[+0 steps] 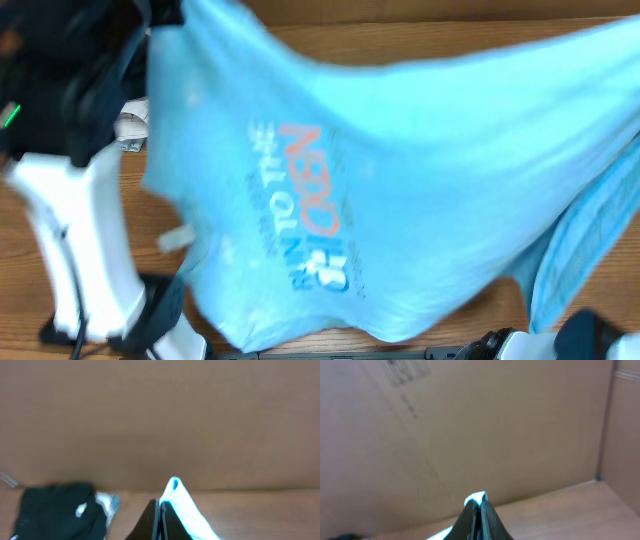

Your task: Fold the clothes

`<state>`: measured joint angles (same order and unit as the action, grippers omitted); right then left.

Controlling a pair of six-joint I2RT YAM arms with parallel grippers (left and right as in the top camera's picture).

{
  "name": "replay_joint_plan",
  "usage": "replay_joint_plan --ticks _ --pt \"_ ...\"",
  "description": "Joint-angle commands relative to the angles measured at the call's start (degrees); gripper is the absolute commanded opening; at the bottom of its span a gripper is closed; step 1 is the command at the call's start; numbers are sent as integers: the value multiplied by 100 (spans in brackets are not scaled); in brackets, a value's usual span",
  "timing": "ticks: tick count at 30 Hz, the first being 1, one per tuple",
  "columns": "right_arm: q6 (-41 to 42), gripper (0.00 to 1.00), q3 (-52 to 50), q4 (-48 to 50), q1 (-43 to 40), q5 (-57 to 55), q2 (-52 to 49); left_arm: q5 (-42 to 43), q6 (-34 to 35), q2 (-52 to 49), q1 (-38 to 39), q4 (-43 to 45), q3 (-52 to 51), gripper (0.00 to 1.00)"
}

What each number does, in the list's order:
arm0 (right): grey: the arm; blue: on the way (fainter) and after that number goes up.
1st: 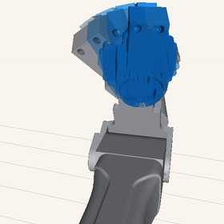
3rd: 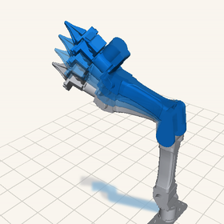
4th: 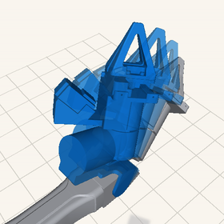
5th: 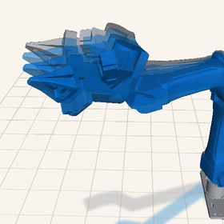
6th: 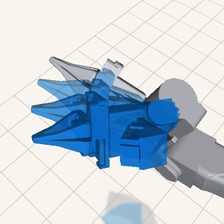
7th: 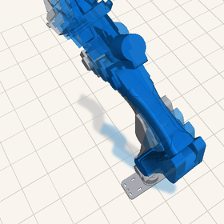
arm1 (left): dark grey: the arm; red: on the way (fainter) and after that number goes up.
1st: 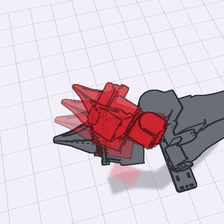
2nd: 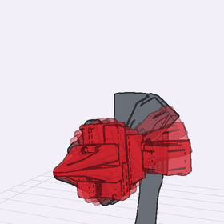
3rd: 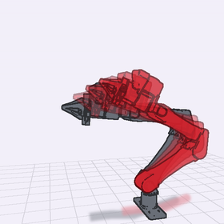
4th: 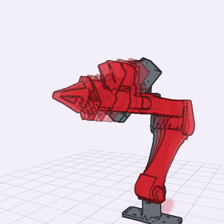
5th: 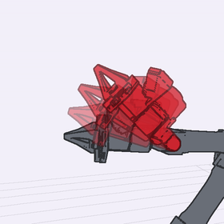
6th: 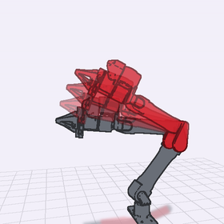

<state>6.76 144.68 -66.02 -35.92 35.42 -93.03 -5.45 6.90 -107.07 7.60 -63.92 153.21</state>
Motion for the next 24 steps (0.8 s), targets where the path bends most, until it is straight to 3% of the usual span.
replay_joint_plan --ticks 1,6,14,19,24 --pt "356 4 -2 492 354 240 -535 -144 -103 -249 -96 848 92 4" --pt "1316 4 -2 2227 1012 142 -1040 -120 -125 -396 -94 2323 103 4" --pt "2485 4 280 3976 1025 -254 -1032 -264 -527 -74 -197 3429 339 4" --pt "2332 4 243 3486 916 -254 -1049 -243 -614 70 -197 3150 393 4" --pt "1541 4 -192 2271 1043 -457 -1091 -212 -608 -68 -197 2052 352 4"
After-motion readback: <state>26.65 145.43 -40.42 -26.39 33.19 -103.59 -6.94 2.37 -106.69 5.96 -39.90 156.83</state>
